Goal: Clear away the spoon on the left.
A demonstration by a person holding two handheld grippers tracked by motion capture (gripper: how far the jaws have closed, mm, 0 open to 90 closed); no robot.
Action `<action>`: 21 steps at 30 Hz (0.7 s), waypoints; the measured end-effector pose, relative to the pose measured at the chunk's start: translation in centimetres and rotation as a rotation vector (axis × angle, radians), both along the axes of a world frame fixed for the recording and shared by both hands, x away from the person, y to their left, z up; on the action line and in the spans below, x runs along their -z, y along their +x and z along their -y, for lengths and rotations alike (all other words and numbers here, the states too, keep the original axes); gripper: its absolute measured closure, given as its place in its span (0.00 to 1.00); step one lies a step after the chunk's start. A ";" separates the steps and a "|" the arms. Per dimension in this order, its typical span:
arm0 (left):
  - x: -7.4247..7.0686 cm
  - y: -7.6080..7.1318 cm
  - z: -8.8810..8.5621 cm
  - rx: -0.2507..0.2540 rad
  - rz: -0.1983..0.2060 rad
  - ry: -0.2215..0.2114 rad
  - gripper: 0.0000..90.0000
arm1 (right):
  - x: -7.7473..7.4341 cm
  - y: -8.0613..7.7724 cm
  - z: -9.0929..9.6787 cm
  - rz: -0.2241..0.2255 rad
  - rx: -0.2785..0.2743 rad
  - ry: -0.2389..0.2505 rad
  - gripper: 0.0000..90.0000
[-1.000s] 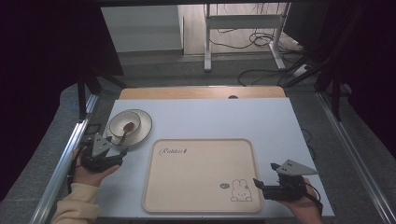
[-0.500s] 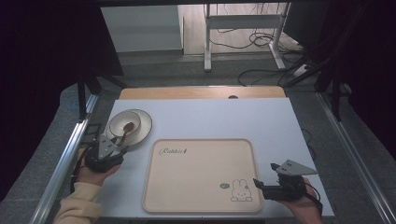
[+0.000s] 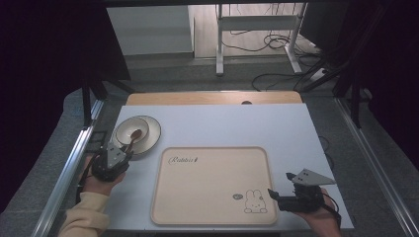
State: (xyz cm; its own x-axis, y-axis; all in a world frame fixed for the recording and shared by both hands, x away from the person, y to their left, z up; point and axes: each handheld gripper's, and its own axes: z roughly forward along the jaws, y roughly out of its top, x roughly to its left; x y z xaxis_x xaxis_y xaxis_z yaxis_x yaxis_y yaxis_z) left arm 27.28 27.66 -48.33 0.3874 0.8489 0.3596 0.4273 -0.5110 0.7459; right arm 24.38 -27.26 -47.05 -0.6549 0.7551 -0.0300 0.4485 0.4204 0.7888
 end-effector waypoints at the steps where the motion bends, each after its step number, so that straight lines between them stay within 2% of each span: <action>1: 0.0 0.0 0.0 -0.002 -0.002 0.006 0.78 | 0.0 0.0 0.0 0.000 0.001 0.001 0.17; 21: 0.1 0.1 0.0 -0.038 0.003 0.024 0.90 | 0.0 0.0 0.0 -0.002 0.001 -0.002 0.17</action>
State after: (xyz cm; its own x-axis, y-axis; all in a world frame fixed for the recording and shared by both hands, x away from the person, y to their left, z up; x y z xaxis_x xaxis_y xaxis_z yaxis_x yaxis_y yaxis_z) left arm 27.38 27.62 -48.40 0.3541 0.8540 0.3812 0.4442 -0.5123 0.7350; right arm 24.38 -27.30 -47.07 -0.6541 0.7558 -0.0308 0.4502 0.4217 0.7871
